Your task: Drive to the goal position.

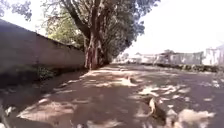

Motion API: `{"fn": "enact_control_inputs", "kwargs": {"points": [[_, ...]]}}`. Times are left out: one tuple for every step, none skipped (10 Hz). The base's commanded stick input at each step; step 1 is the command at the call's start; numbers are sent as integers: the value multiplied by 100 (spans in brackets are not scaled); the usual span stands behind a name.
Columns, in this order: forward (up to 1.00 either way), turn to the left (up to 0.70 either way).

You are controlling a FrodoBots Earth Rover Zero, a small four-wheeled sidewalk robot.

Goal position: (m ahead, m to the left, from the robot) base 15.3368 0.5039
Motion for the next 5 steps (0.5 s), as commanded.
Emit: {"fn": "enact_control_inputs", "kwargs": {"points": [[70, 0], [70, 0], [70, 0], [70, 0], [70, 0]]}}
